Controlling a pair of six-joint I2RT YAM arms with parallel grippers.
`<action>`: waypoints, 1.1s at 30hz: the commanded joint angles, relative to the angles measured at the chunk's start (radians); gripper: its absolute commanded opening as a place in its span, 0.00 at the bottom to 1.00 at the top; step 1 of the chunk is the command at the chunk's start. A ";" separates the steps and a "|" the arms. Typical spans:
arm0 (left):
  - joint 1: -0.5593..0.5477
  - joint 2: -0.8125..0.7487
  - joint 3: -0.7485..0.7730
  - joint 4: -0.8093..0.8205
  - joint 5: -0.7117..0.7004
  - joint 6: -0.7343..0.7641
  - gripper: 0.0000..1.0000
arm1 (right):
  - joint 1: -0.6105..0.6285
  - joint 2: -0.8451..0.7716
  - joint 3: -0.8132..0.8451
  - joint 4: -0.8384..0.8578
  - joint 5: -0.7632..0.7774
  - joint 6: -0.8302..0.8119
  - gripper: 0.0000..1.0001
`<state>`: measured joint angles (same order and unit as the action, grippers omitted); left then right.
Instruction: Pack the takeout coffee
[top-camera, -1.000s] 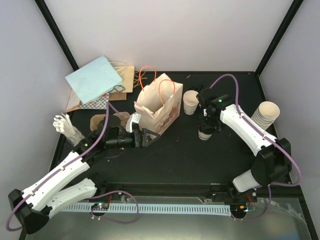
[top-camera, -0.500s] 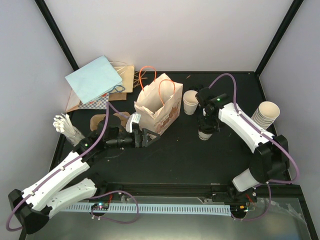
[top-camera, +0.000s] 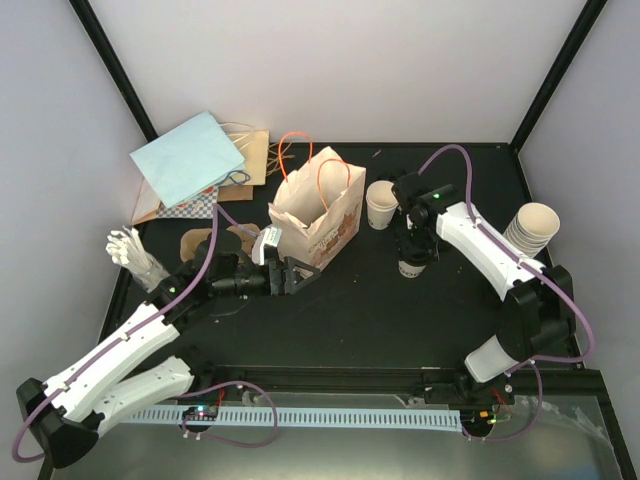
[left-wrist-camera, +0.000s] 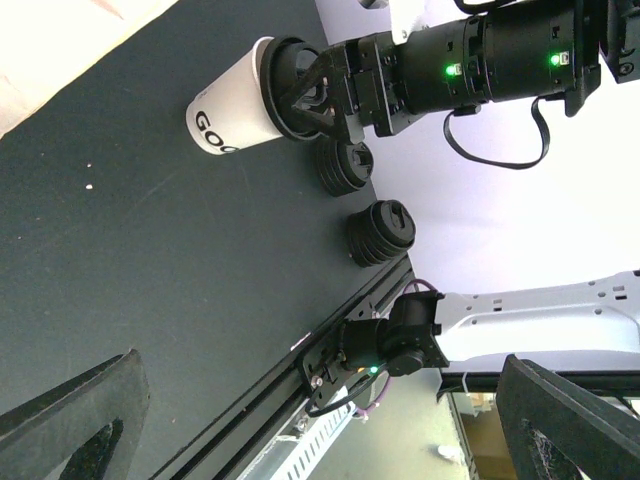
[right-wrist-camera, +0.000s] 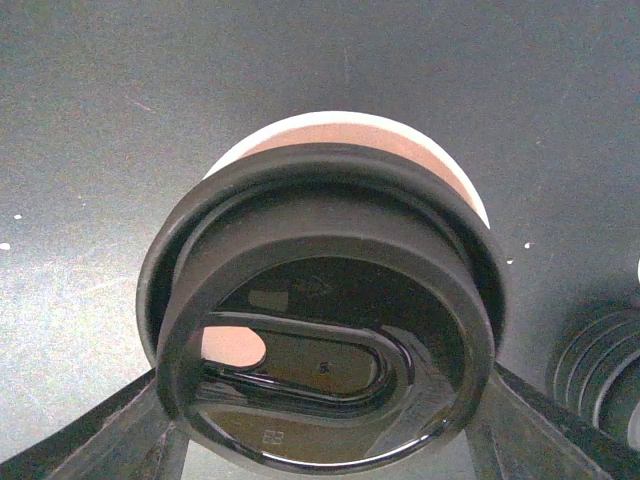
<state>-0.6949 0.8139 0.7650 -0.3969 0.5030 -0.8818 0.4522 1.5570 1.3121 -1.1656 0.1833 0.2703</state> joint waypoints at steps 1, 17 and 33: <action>0.005 0.007 0.014 -0.007 0.032 0.018 0.98 | -0.010 0.010 0.023 0.013 0.027 -0.004 0.73; 0.004 0.003 0.019 -0.012 0.035 0.019 0.98 | -0.013 0.020 0.042 0.009 0.032 -0.002 0.81; 0.003 0.005 0.023 -0.015 0.038 0.019 0.98 | -0.025 0.032 0.047 0.004 0.020 -0.002 0.80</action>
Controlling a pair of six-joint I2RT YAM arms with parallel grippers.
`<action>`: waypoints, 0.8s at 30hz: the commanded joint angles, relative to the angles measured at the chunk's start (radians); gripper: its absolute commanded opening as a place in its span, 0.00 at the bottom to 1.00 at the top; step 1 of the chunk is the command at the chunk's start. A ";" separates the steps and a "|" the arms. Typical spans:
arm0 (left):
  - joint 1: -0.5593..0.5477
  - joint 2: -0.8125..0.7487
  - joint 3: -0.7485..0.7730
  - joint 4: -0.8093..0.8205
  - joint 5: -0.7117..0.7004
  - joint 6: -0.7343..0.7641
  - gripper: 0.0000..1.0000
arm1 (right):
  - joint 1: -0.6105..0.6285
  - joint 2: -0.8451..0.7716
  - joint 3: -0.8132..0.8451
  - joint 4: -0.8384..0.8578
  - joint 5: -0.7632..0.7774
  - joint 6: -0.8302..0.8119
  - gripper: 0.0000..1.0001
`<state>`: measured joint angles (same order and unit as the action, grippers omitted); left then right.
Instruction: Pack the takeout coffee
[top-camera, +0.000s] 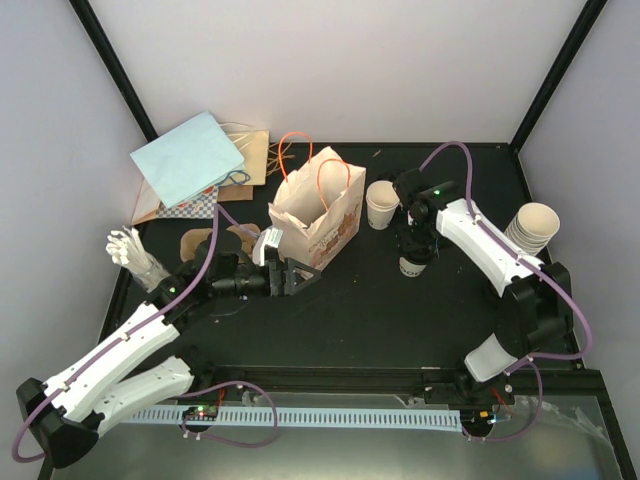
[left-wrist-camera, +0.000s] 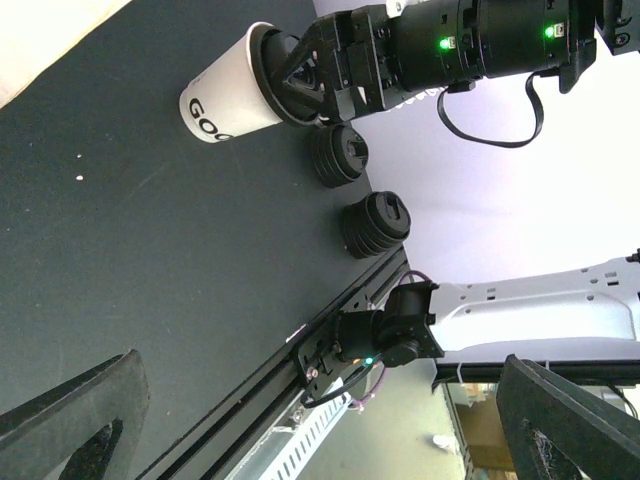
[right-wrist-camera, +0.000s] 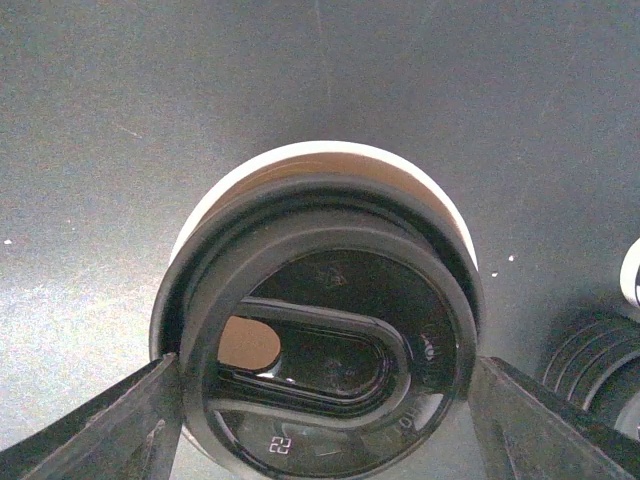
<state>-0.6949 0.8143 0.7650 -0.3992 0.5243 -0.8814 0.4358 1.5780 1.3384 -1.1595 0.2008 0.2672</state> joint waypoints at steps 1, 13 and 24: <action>0.004 0.005 0.023 -0.013 0.018 0.019 0.98 | -0.009 0.014 0.019 -0.002 0.000 0.003 0.80; 0.004 0.003 0.024 -0.015 0.018 0.019 0.98 | -0.017 0.019 0.001 0.003 -0.035 0.013 0.80; 0.004 0.006 0.025 -0.015 0.019 0.019 0.98 | -0.026 -0.001 0.033 0.000 -0.014 0.012 0.76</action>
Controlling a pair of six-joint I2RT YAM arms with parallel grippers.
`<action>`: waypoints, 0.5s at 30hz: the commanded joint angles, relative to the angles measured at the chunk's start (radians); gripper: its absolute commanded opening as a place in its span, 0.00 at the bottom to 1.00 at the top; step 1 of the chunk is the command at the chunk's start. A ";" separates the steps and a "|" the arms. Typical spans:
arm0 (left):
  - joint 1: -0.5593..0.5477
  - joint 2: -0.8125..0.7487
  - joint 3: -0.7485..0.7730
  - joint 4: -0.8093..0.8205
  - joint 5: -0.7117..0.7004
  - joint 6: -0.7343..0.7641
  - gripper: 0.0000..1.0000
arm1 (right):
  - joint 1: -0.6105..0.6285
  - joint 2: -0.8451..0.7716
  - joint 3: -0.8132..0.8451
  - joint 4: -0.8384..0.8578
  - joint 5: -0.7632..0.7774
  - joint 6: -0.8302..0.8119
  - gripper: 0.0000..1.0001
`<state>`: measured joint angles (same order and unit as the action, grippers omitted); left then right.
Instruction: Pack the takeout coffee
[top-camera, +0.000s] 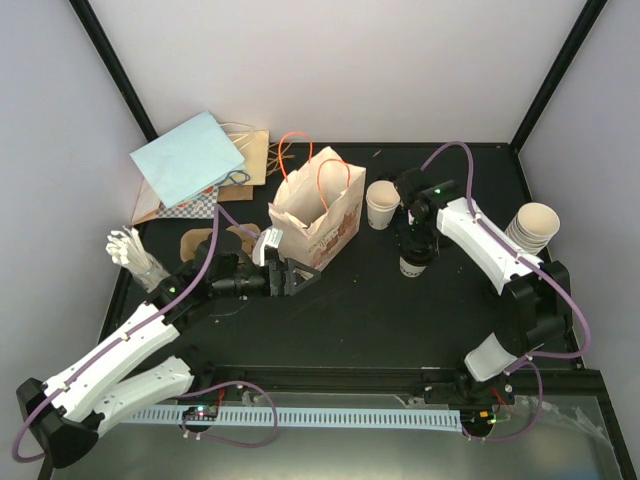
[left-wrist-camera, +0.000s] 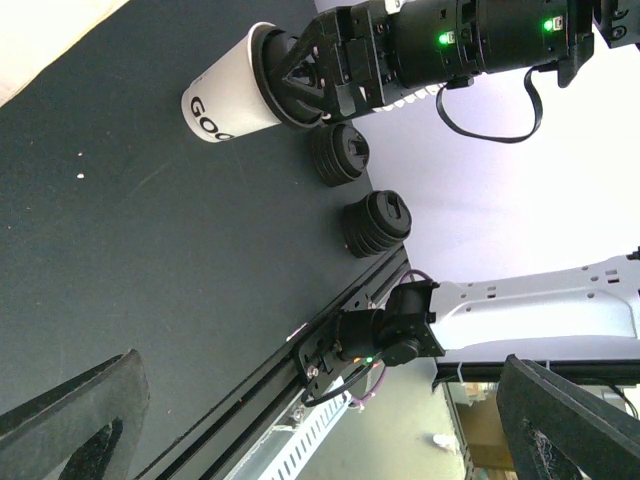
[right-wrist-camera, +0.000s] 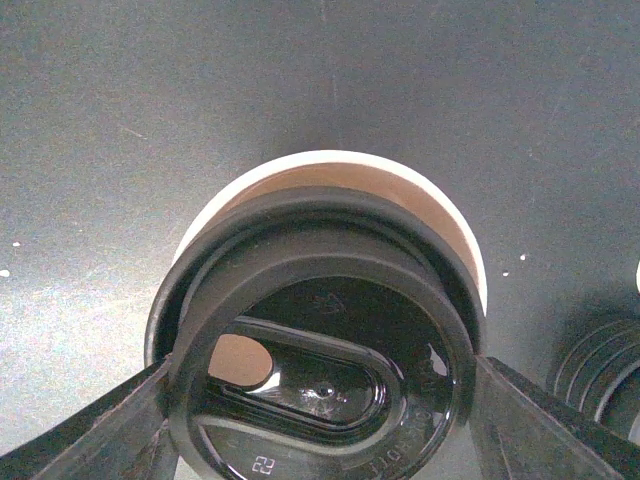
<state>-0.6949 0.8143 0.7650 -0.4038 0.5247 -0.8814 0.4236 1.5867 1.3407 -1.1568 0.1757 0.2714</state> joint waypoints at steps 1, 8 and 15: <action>0.004 0.006 0.026 -0.011 0.019 0.019 0.98 | -0.016 -0.010 0.033 -0.003 0.012 0.009 0.76; 0.004 0.008 0.027 -0.012 0.019 0.018 0.98 | -0.025 0.001 0.021 0.015 0.003 0.001 0.76; 0.004 0.011 0.028 -0.011 0.019 0.017 0.98 | -0.030 0.001 0.005 0.041 0.000 0.000 0.78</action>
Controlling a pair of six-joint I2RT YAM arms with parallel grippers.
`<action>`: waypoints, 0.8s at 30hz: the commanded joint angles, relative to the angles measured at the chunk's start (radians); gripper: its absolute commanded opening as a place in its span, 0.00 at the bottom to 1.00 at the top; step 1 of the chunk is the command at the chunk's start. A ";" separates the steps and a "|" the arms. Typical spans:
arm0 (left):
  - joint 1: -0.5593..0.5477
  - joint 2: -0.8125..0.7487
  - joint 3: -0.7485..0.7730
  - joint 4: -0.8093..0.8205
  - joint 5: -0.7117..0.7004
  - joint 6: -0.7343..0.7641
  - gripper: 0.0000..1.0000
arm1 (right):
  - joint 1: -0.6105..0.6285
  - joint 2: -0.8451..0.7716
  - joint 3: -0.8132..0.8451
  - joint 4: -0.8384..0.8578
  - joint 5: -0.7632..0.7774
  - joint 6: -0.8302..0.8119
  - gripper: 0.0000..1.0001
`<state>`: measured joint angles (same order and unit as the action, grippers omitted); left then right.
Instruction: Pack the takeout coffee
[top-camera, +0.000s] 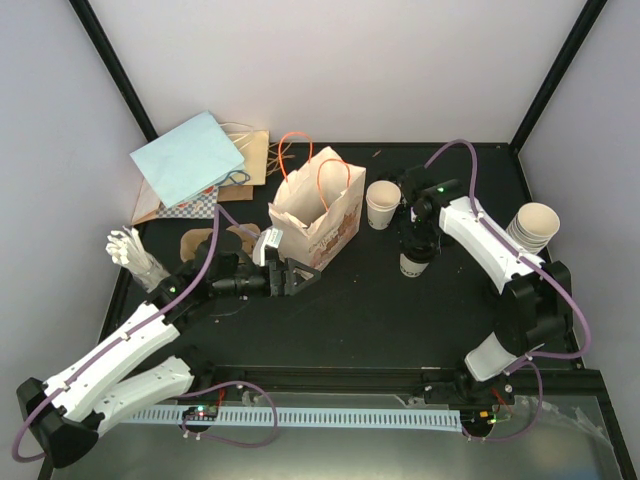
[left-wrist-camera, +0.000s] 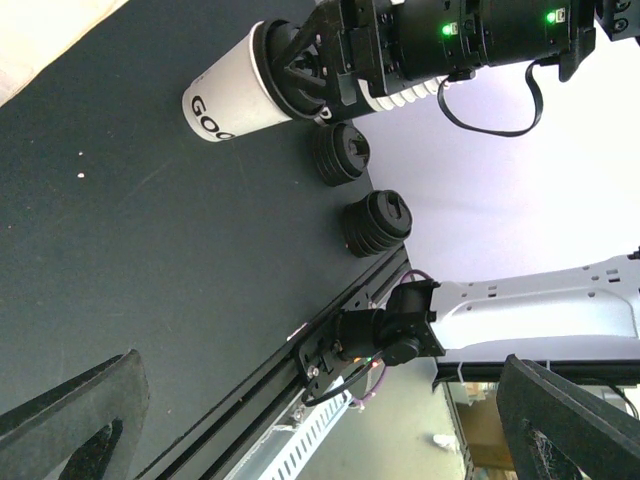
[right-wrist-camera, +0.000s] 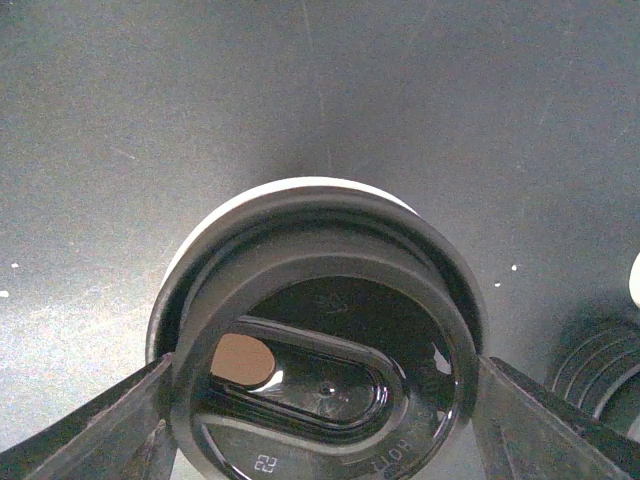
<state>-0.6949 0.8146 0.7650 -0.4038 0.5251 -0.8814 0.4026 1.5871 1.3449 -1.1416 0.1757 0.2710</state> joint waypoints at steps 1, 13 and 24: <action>0.004 0.012 0.029 -0.011 0.019 0.018 0.98 | -0.008 0.000 -0.002 0.031 -0.004 -0.001 0.78; 0.004 0.017 0.032 -0.013 0.021 0.020 0.98 | -0.013 0.017 -0.015 0.034 -0.037 -0.010 0.80; 0.005 0.020 0.036 -0.012 0.024 0.020 0.98 | -0.014 0.007 -0.009 0.011 0.014 -0.008 0.82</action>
<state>-0.6949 0.8318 0.7650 -0.4049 0.5274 -0.8810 0.3969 1.5932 1.3384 -1.1145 0.1589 0.2672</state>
